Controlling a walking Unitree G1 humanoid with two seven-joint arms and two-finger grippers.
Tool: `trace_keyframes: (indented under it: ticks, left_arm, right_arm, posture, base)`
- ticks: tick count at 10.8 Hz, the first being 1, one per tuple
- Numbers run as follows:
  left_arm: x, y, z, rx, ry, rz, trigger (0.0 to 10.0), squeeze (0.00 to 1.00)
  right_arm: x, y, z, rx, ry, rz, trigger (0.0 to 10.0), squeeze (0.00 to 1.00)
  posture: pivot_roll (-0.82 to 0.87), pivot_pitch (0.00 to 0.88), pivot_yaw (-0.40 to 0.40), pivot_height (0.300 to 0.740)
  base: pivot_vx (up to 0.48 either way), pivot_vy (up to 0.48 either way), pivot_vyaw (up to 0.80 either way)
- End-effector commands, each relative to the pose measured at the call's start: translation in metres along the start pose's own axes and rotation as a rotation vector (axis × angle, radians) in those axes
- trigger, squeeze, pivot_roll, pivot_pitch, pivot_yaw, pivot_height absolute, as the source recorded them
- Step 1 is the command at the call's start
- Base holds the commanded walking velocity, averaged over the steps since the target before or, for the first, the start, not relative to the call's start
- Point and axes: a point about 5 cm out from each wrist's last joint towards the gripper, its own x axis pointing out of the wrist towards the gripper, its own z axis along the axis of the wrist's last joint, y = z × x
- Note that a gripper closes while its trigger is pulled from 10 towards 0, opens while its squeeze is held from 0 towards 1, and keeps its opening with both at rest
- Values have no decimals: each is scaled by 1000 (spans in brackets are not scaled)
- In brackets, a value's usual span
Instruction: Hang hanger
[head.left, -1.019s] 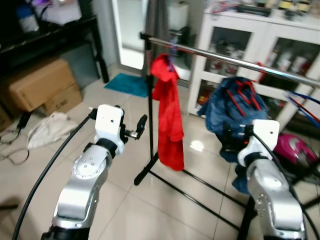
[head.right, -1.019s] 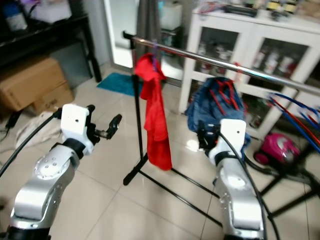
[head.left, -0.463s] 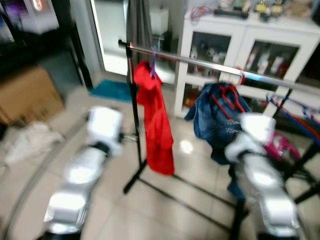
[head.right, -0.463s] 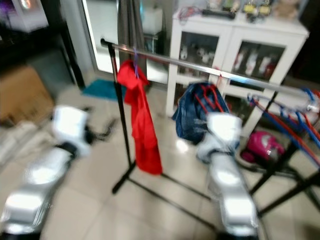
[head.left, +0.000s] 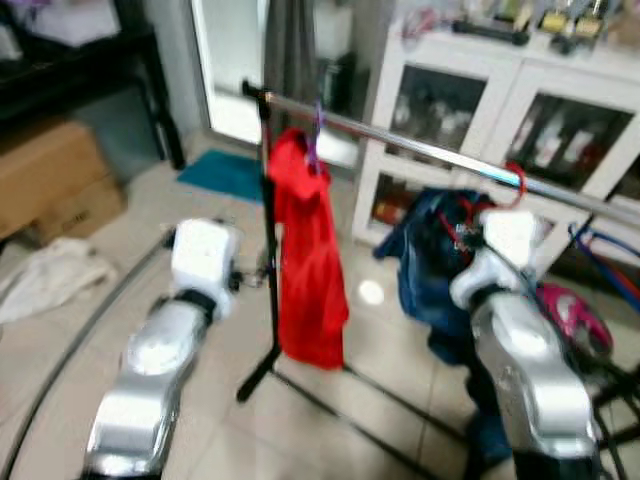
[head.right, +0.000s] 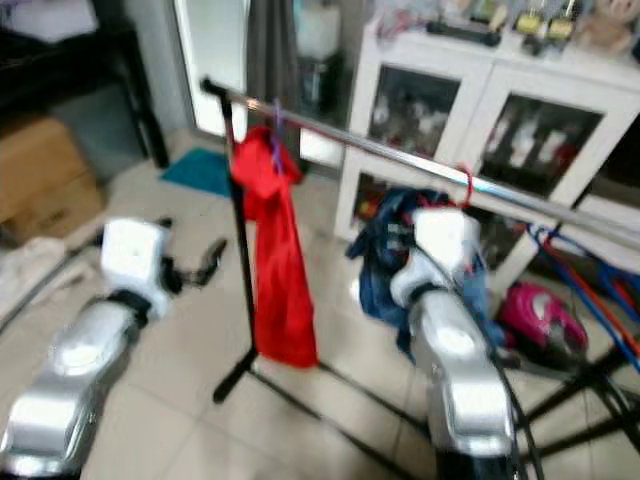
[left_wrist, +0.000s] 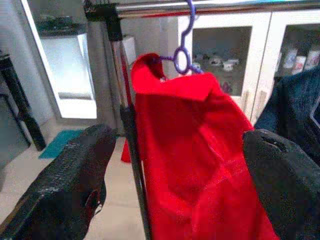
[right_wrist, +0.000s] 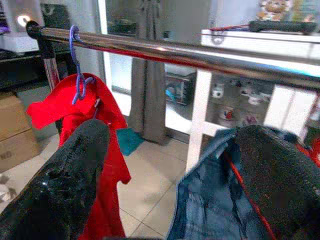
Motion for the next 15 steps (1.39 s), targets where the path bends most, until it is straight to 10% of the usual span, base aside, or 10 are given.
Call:
trace_keyframes:
  ticks: [1,2,4,9,15]
  left_arm:
    - [3,-12,8,-1,-29,-87,10000,933]
    - [3,-17,16,7,-62,-178,10000,835]
    - [2,-25,19,4,-35,-323,10000,0]
    - [-1,-42,24,-10,-57,-626,10000,0]
    - [-2,-43,24,-5,-36,-721,10000,0]
  right_arm:
    - [-1,-11,2,-6,25,-14,10000,1000]
    - [3,-16,5,-8,52,-30,10000,0]
    - [0,-20,11,9,69,4,10000,0]
    - [8,-52,12,-87,224,-44,10000,0]
    - [36,-92,23,-90,270,-39,10000,0]
  posture:
    - [118,0,-48,740]
    - [121,0,-56,740]
    - [120,0,-60,740]
    - [90,0,-55,740]
    - [106,0,-67,740]
  base:
    - [0,0,0]
    - [0,0,0]
    - [0,0,0]
    - [0,0,0]
    - [0,0,0]
